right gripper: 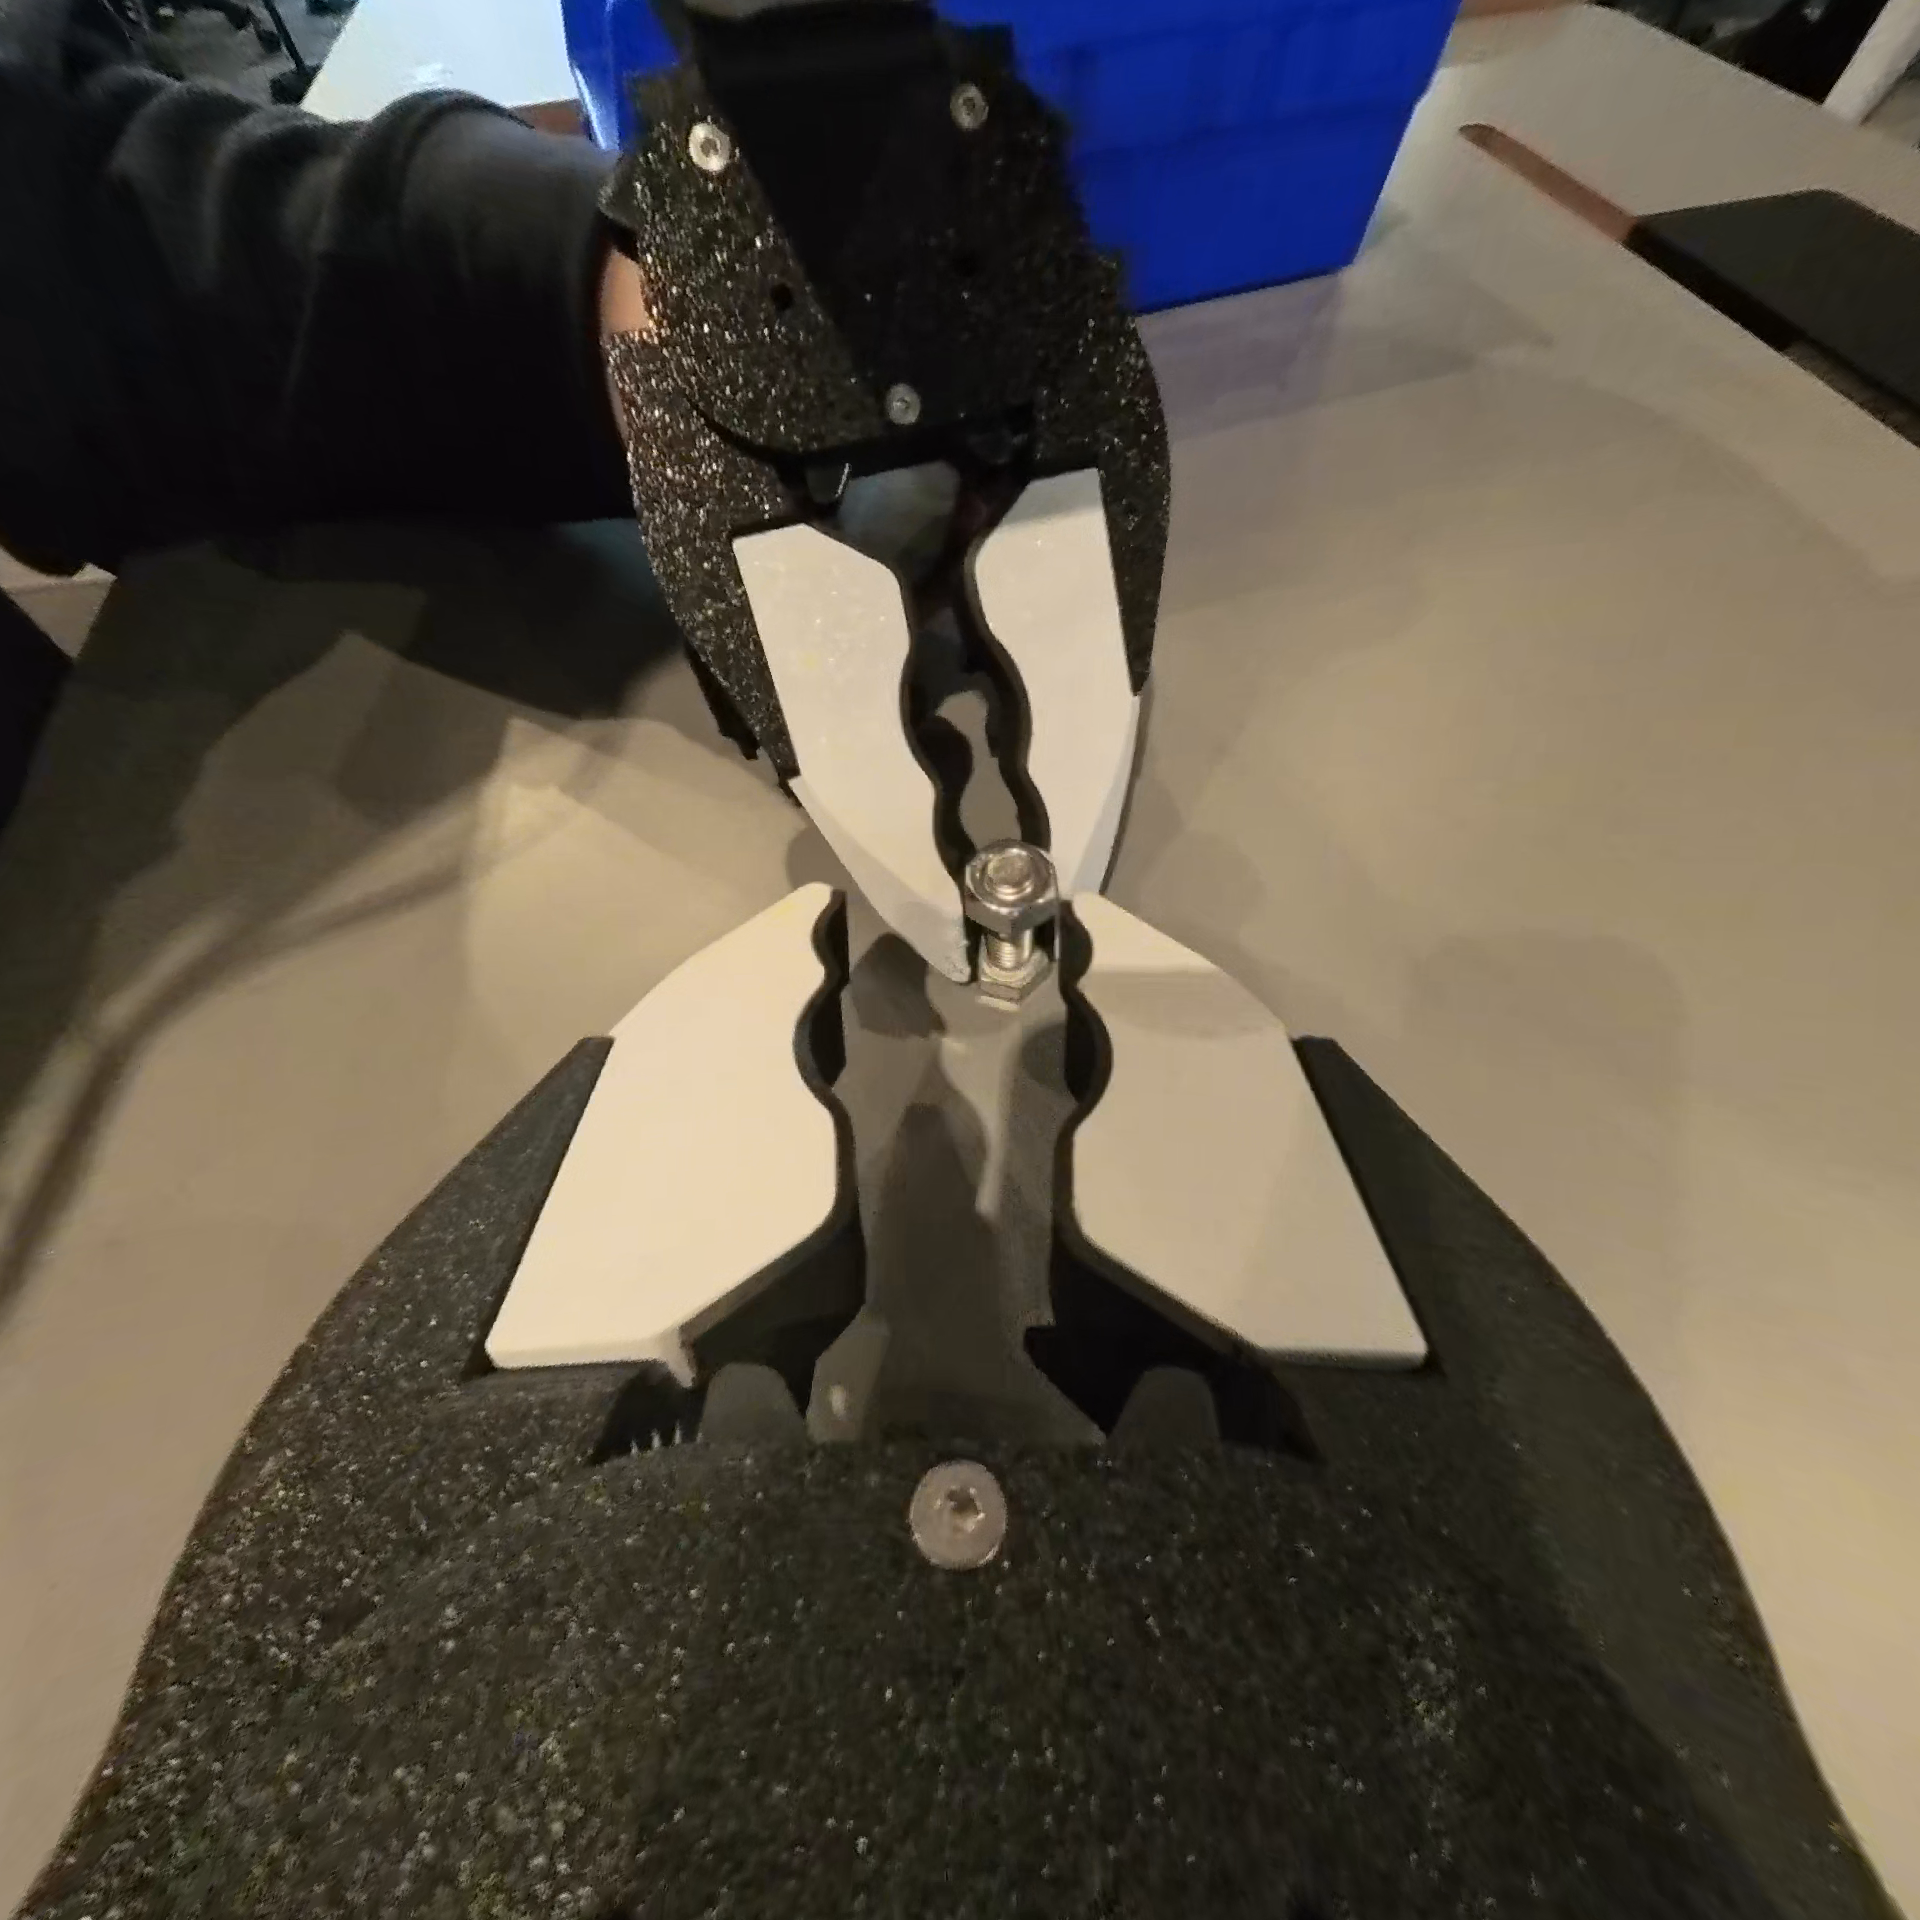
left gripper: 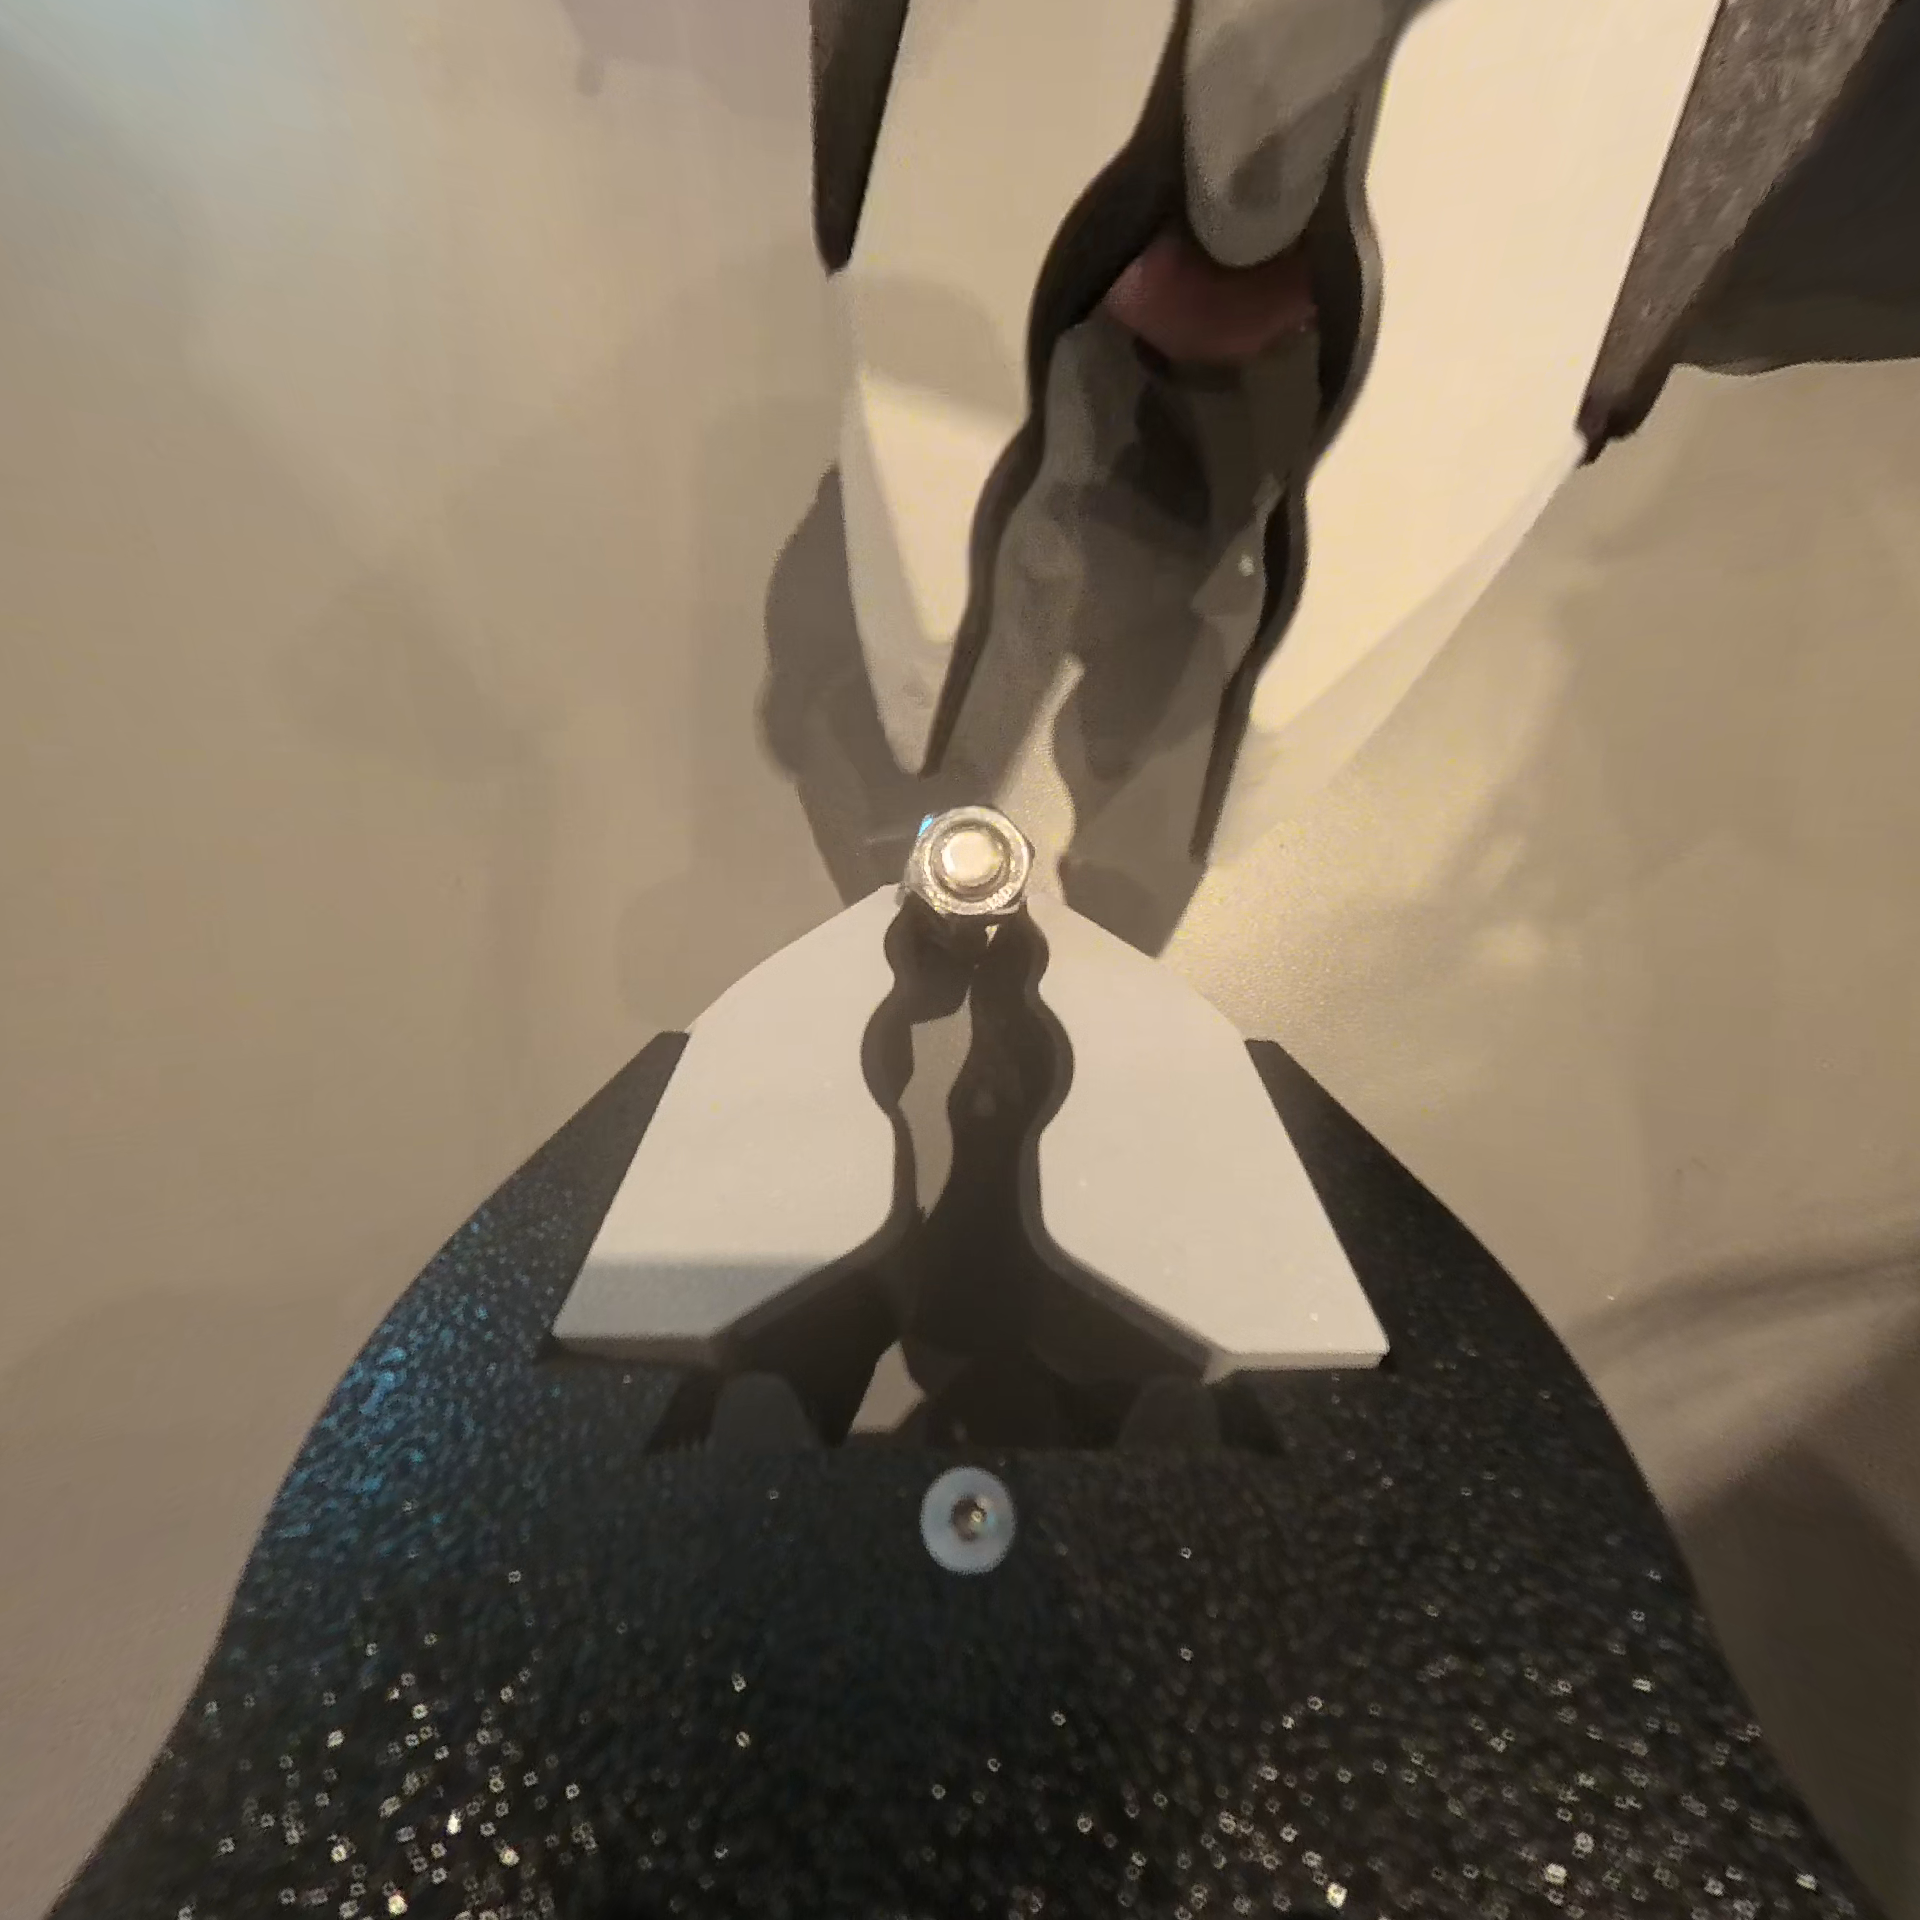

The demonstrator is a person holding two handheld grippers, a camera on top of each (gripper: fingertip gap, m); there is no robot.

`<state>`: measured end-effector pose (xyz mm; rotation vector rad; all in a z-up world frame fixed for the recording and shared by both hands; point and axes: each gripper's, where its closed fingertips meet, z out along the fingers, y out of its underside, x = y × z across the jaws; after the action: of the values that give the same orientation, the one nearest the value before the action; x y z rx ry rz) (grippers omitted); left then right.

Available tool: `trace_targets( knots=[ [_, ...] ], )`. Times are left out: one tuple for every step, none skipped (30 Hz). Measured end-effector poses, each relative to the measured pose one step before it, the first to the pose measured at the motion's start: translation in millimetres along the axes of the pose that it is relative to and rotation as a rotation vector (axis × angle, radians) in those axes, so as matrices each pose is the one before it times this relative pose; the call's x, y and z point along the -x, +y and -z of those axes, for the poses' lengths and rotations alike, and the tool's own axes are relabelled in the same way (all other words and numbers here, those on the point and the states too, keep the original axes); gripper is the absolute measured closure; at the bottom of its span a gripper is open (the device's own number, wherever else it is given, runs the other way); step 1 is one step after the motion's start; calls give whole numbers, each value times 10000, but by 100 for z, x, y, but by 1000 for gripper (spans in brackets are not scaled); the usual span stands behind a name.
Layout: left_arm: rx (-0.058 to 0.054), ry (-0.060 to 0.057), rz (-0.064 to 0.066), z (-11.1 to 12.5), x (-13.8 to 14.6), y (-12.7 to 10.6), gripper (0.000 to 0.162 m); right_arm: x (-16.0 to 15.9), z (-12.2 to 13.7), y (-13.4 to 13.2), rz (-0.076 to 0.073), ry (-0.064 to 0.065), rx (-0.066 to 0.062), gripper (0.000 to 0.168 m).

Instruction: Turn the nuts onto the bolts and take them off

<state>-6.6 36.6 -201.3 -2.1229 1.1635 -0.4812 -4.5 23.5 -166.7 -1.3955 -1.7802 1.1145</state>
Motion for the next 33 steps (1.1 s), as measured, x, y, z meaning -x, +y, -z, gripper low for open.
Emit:
trace_targets(
  knots=[
    [0,-1,-1,-2,-12,-2,146,156,-137,163,94,-71,150,129],
    [0,2,-2,0,-1,-1,147,310,-88,131,140,-144,112,133],
    [1,4,0,6,0,7,146,318,84,110,96,-144,40,139],
    [2,-1,3,1,-1,3,146,823,166,59,63,-584,-17,161],
    [-2,-2,-2,-1,4,-2,147,-65,67,-50,-127,38,-64,159],
    [0,1,2,0,-2,0,147,-340,60,-84,-72,232,-71,154],
    [0,2,1,0,-3,0,147,-372,23,-88,-81,232,-64,147],
    [0,0,-1,0,1,0,147,-471,-16,-92,-75,284,-56,138],
    [-1,-1,-1,0,2,-1,147,-361,-63,-40,-54,203,-1,131],
    [0,1,0,0,-1,0,147,-47,-96,75,-6,9,77,127],
    [0,-1,0,-6,-4,-6,147,203,-90,124,70,-126,110,129],
    [0,1,-2,0,1,0,146,407,-27,69,170,-206,55,135],
    [0,3,1,0,-5,0,146,685,82,109,175,-407,36,151],
    [0,-5,2,0,6,0,147,467,53,29,31,-278,-4,160],
    [0,0,-2,4,-7,4,147,-224,3,31,-53,181,22,158],
    [0,1,2,-3,5,-3,146,-209,-20,7,-36,149,10,154],
    [0,0,1,0,-1,-1,147,-396,-36,21,-69,262,27,146],
    [0,-1,1,0,0,0,147,-373,-26,-53,12,252,-26,139],
    [1,-1,-2,-2,-11,-1,147,-409,-3,-150,55,306,-83,129],
    [1,0,2,-3,7,-3,147,-238,-32,-70,42,171,-31,124],
    [0,0,1,0,-1,0,146,-20,-61,61,5,11,54,123],
    [-1,-1,-2,3,-6,3,147,140,-89,109,30,-98,101,123],
    [0,3,-1,0,-3,1,147,389,-46,81,118,-241,72,128],
    [0,7,0,0,-10,1,146,300,50,25,92,-156,-2,131],
    [2,4,6,7,-5,8,146,549,213,48,-4,-409,-38,145],
    [1,-4,2,-3,12,-2,146,478,216,-160,-126,-391,-174,154],
    [-1,-2,-5,-4,-3,9,146,-197,192,-176,-123,111,-175,152],
    [1,3,3,1,-6,2,146,-316,123,-145,-106,187,-133,150],
    [0,2,1,-4,5,-4,146,-365,15,-22,-134,199,-21,145],
    [0,-1,-1,0,1,0,146,-319,-67,28,-84,171,40,139],
    [0,0,0,0,-1,0,146,-316,-116,40,-11,195,65,134],
    [0,0,0,0,0,0,147,-192,-149,44,50,145,84,130],
    [0,0,0,0,0,0,146,6,-152,102,88,27,111,127]
  ],
)
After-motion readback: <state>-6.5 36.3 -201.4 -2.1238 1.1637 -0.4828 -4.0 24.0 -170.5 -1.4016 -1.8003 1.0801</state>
